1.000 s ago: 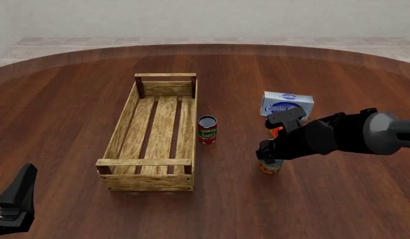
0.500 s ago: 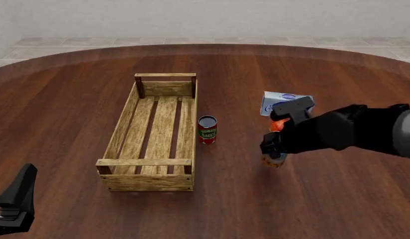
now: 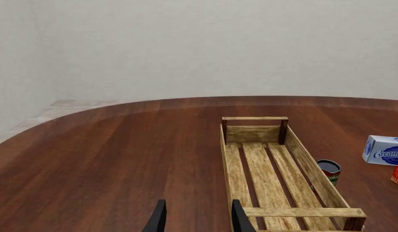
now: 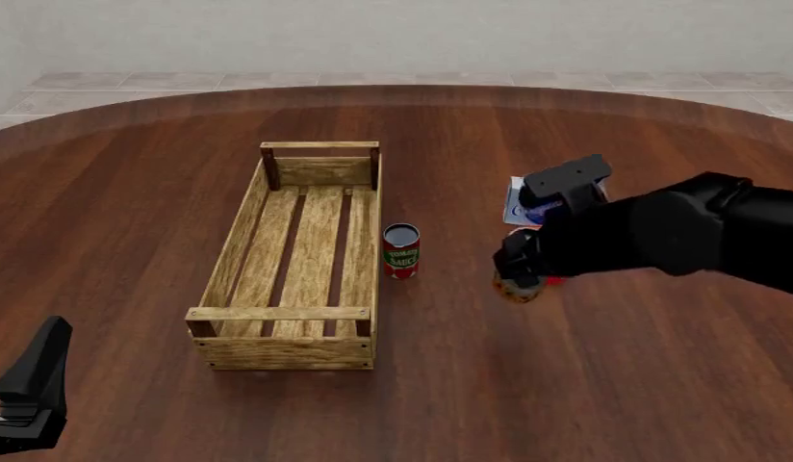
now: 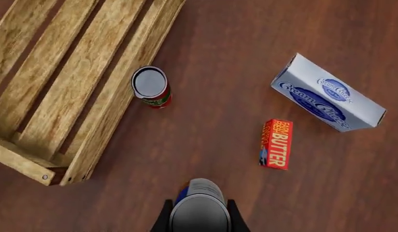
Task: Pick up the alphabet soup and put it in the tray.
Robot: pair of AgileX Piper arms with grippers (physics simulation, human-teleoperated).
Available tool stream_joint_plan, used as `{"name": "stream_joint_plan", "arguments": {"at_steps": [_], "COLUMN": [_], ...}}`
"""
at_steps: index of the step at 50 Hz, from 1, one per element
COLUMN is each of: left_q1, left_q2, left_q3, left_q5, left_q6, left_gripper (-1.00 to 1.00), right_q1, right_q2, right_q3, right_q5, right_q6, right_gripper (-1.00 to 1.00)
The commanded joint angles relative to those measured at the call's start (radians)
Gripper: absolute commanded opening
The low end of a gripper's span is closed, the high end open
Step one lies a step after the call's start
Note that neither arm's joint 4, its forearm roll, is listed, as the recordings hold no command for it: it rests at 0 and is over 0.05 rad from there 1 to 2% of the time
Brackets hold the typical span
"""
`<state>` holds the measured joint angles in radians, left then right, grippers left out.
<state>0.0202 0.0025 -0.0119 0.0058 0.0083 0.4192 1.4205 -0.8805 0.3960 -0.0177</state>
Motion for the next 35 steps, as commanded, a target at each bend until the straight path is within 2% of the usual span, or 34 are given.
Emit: {"name": "stream_joint_plan", "arguments": {"at_steps": [1, 15, 35], "left_q1": [-0.001, -0.001, -0.001], "left_q2": [-0.001, -0.001, -0.001], "left_q3": [0.002, 0.002, 0.002], "left_q5": [-0.001, -0.001, -0.001], "left_q6": [0.000, 0.000, 0.000], "left_gripper": [1.00, 1.00, 1.00], "right_q1": [0.051, 0.116, 0.206], "right_q2": [-0.031, -0.026, 0.046], "right_q3": [-0.053, -0.120, -0.271], "right_q5": [0.034, 0.060, 0.104], "right_q6": [0.024, 0.049, 0.045], "right_gripper": [-1.00, -1.00, -1.00]}}
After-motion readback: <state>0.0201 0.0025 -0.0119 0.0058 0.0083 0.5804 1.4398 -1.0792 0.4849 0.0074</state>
